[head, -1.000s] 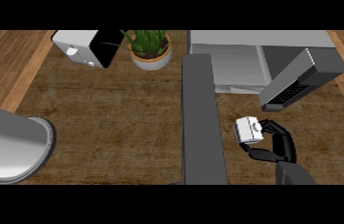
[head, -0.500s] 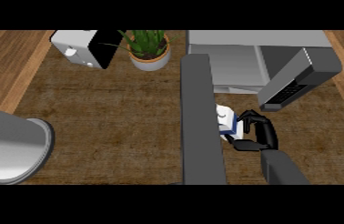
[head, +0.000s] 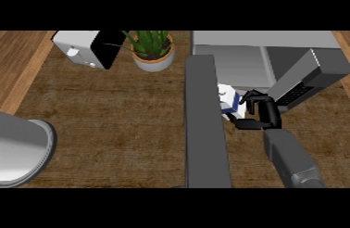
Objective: Pick up the milk, place it into the microwave and close the microwave
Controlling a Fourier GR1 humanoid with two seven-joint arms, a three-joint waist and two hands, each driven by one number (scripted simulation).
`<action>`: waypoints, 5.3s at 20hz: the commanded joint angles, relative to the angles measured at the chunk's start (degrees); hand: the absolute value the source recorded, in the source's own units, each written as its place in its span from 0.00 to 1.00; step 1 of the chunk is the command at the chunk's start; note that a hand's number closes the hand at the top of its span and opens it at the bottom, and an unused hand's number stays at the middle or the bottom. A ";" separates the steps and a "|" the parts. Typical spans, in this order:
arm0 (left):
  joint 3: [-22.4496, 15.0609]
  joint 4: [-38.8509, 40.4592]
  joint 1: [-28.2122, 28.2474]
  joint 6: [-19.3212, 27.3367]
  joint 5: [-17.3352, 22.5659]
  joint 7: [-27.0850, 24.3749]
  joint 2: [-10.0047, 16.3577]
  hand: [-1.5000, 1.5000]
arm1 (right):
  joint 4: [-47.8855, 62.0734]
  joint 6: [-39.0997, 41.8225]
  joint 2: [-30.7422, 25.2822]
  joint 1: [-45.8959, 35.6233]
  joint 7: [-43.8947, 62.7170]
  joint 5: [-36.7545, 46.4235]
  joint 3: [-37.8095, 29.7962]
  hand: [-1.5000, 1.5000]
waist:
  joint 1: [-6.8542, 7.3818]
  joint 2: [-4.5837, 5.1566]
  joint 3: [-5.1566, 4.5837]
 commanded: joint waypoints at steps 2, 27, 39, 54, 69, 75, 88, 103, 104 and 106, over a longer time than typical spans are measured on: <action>-0.06 -3.10 -1.21 2.84 1.72 2.89 1.66 0.00 | 2.36 -1.57 -2.71 -7.01 4.30 0.06 -0.70 1.00 | 0.66 0.38 0.08; -2.34 4.15 -11.32 0.86 -2.13 1.93 2.90 0.00 | 6.99 -17.31 -12.84 -19.37 16.74 3.71 -0.49 1.00 | 6.20 3.62 0.31; -2.03 5.00 -14.23 1.25 -1.68 2.51 5.60 0.00 | 7.76 -19.13 -15.52 -20.01 17.65 3.80 -1.12 1.00 | 8.11 4.84 0.57; -2.33 6.56 -17.24 1.25 -5.62 2.63 6.64 0.00 | 8.13 -19.59 -17.31 -21.92 18.64 4.46 -1.05 1.00 | 9.64 6.06 0.65; -3.53 8.69 -20.62 1.44 -8.63 2.99 7.60 0.00 | 10.15 -15.10 -11.52 -26.94 22.00 7.16 1.76 0.00 | 10.44 5.12 0.26; -3.86 10.96 -20.81 -0.32 -9.82 2.17 7.39 0.00 | 10.16 -20.12 -8.30 -30.12 26.14 7.25 1.68 0.00 | 10.71 4.80 0.09; -6.22 13.30 -21.56 -0.67 -12.25 3.18 6.82 0.00 | 7.39 -24.38 -5.54 -33.16 25.51 5.56 -0.95 0.00 | 7.07 3.45 0.16; -12.73 14.37 -16.94 -7.71 -18.00 -1.25 -1.17 0.00 | 7.83 -14.28 -8.83 -24.13 18.71 4.79 -2.01 0.00 | 2.46 1.47 0.05; -13.39 13.17 -16.28 -8.06 -19.36 -1.42 -1.93 0.00 | 7.48 -12.74 -8.51 -23.34 17.15 4.09 -2.63 0.00 | 2.82 1.57 0.10; -15.73 13.48 -15.60 -9.36 -20.94 -1.15 -3.05 0.00 | 7.48 -8.46 -6.86 -21.31 15.06 2.06 -4.30 0.00 | 1.89 1.18 0.10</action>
